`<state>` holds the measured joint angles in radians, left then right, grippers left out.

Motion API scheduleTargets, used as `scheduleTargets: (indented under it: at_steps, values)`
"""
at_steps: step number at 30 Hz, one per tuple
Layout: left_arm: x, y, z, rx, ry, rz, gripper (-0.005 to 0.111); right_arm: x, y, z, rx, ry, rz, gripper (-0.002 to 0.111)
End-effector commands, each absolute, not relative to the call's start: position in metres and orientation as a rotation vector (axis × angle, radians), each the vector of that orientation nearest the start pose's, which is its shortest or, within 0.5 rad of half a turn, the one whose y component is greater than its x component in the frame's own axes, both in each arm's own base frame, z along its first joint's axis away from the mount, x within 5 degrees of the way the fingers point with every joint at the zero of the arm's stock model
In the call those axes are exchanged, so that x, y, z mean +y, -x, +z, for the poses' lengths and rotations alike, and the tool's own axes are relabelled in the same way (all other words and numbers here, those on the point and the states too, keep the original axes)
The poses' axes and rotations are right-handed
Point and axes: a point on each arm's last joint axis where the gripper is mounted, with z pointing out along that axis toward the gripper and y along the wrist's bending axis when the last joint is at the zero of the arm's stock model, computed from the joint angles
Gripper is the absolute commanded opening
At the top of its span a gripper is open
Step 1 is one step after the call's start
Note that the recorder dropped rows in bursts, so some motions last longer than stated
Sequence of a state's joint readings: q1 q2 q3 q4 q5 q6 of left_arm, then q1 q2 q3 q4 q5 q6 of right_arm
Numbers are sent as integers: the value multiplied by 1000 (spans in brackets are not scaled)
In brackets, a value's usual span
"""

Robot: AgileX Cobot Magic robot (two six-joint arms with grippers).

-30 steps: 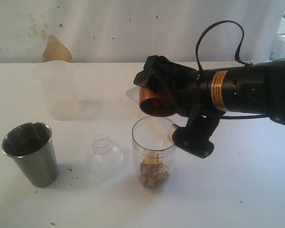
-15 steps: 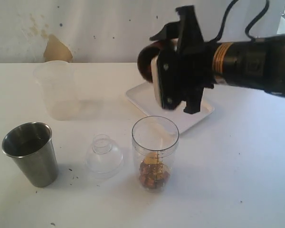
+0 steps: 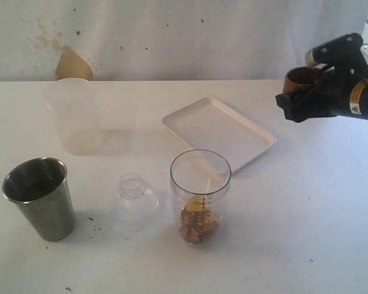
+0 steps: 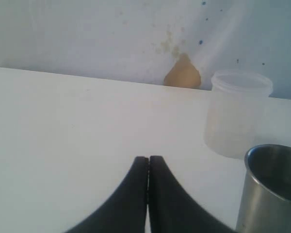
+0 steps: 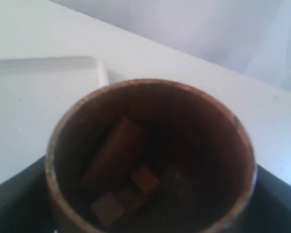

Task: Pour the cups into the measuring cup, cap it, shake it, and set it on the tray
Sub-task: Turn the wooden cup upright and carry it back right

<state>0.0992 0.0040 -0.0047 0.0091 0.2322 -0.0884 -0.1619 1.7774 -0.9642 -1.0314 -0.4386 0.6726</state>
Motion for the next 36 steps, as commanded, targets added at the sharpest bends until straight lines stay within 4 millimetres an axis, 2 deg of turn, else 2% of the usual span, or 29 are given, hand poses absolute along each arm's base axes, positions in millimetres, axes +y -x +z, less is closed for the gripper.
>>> scheduleTargets:
  at_steps: [1,5,9,12,16,21,23,25,31,33,36]
  values:
    - [5,-55,192,1711,151,11,1,-52,-380,169,2015,301,124,0]
    - [5,-55,192,1711,151,11,1,-61,-383,139,2060,268,111,0]
    - [5,-55,192,1711,151,11,1,-57,-385,116,2046,333,151,0]
    - [5,-55,192,1711,151,11,1,-53,-387,111,1996,366,194,0]
    - [5,-55,192,1711,151,11,1,-53,-387,107,1987,417,169,0]
    - [5,-55,192,1711,151,11,1,-58,-390,108,1986,279,160,1]
    - [5,-55,192,1711,151,11,1,-59,-390,107,1994,275,156,8]
    - [5,-55,192,1711,151,11,1,-59,-390,107,1998,275,154,21]
    - [5,-55,192,1711,151,11,1,-59,-390,107,2000,275,152,72]
    - [5,-55,192,1711,151,11,1,-59,-389,106,2002,275,151,78]
    - [5,-55,192,1711,151,11,1,-59,-389,106,2006,276,150,79]
